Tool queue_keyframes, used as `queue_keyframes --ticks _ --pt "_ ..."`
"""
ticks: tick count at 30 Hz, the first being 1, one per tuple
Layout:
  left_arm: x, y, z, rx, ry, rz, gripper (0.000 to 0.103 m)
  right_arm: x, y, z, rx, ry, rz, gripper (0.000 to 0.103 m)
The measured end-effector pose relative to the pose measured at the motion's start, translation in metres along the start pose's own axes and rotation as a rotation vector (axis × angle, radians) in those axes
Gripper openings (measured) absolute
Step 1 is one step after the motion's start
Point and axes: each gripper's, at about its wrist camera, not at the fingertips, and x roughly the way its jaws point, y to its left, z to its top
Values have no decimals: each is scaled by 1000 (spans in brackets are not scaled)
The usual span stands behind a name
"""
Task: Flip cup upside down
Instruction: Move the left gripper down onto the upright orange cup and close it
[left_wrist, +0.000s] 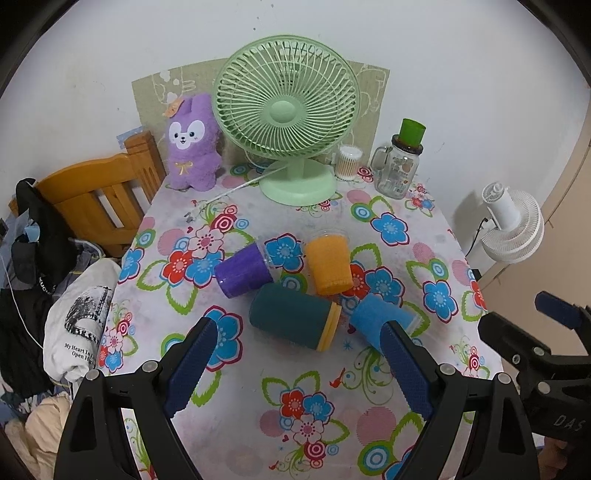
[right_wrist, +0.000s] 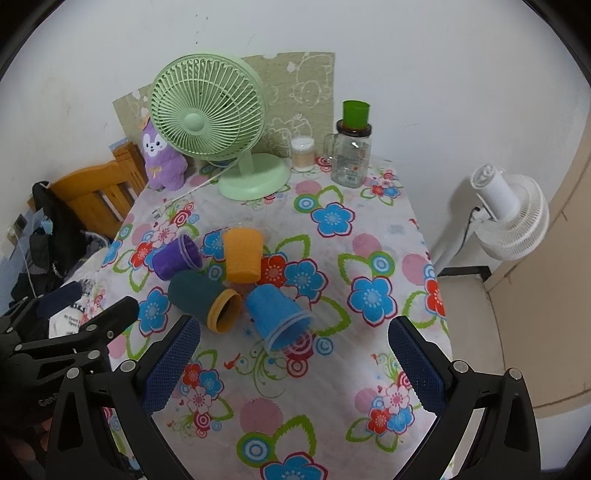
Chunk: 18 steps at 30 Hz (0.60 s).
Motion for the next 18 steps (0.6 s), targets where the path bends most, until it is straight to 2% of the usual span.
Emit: queue_keyframes --ticks 9,18 --pt "35 -12 20 -12 43 12 91 31 -9 30 -43 8 11 103" --pt "87 -22 39 -20 76 26 91 80 -31 50 0 49 13 103"
